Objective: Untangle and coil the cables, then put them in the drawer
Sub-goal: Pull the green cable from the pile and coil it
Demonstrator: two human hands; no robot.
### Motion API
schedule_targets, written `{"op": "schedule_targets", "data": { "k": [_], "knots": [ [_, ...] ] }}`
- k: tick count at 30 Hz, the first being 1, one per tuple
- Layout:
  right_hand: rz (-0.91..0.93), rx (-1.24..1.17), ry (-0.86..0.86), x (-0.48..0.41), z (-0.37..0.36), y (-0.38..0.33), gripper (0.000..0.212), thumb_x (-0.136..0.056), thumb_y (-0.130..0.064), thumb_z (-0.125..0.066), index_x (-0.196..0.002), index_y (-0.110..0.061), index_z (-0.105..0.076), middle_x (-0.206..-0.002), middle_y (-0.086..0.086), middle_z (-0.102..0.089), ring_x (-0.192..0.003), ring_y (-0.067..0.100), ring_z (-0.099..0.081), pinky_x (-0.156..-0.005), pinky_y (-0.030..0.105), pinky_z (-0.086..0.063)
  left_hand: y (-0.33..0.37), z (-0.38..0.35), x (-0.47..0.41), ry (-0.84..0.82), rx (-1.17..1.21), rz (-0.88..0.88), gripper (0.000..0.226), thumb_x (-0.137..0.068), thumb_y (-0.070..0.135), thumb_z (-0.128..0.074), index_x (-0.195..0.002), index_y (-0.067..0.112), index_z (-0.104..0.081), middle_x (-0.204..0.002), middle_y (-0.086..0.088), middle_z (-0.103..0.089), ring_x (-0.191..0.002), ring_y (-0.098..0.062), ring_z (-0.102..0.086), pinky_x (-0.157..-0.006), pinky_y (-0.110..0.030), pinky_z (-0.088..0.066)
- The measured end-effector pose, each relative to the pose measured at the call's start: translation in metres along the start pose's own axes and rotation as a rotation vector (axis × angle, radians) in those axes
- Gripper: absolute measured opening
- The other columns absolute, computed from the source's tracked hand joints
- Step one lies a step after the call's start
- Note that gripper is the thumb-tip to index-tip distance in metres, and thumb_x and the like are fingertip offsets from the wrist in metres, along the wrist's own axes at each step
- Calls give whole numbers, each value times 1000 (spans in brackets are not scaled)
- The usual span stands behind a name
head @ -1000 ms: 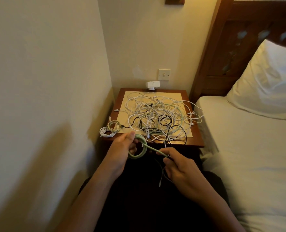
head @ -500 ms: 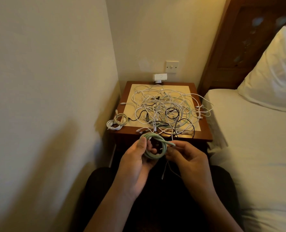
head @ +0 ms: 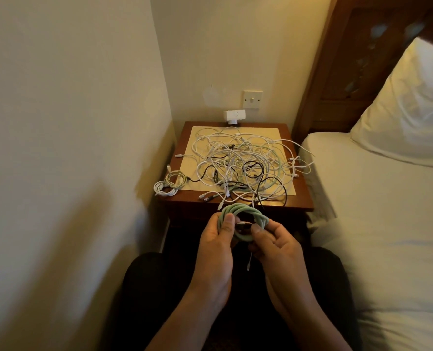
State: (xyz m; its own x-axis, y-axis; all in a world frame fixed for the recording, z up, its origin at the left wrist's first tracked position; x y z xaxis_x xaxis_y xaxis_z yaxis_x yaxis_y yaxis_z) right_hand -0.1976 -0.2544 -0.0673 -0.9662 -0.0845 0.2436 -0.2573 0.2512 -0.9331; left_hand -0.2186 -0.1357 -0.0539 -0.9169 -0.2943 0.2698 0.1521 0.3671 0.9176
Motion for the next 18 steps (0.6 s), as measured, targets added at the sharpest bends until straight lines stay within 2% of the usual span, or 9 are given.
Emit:
{"op": "schedule_targets", "data": {
  "k": [3,7,10,14,16,18],
  "knots": [
    [20,-15,11,-2,4,-1,27,-98,-14,-63,-125,-15,-64,-108,5,-79,-105,19,-75,-91,38,-55,-3,1,1,-5,-32,-13,28,-108,28,-44,-112,19,-70,-109,-1,-75,-110,-19,-68,-97,-36,-51],
    [96,73,55,0,7,-3,24,-95,-13,-69,-118,-17,-65,-106,2,-79,-99,14,-76,-76,26,-57,-6,4,1,54,-80,-35,27,-108,29,-44,-113,21,-69,-107,0,-75,-105,-14,-70,-99,-40,-54],
    [116,168,46,-1,6,-1,24,-92,-11,-73,-113,-19,-65,-104,3,-78,-97,15,-76,-75,27,-61,-8,6,0,89,-117,-38,26,-108,30,-45,-112,22,-69,-105,1,-74,-103,-13,-71,-99,-41,-55],
    [143,244,66,-4,8,-1,26,-90,-13,-77,-110,-21,-64,-103,2,-76,-95,15,-76,-79,32,-63,-7,11,-1,87,-250,-83,22,-105,33,-49,-109,26,-69,-102,5,-74,-99,-6,-70,-86,-26,-57],
    [175,278,93,-4,10,0,25,-89,-15,-77,-109,-23,-64,-102,1,-75,-96,14,-75,-79,32,-63,-6,10,1,63,-317,-124,21,-105,33,-49,-109,26,-68,-101,6,-73,-95,-1,-69,-77,-16,-54],
    [207,255,131,-3,13,-1,24,-90,-15,-77,-107,-23,-63,-102,2,-75,-95,15,-75,-80,36,-63,-5,7,2,41,-356,-145,19,-106,32,-48,-111,26,-66,-101,4,-72,-94,1,-68,-74,-11,-51]
  ]
}}
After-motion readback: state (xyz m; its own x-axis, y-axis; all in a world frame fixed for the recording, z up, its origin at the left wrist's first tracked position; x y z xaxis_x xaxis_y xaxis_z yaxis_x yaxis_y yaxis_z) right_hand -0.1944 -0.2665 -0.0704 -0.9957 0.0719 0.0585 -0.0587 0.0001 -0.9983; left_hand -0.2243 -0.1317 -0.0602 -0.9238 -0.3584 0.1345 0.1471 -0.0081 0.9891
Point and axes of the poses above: each hand's wrist, its own x-axis away from the middle knuckle, its own z-axis out of the back of the hand, y = z × x, the point moved 6 cm from there along -x, towards the middle knuckle
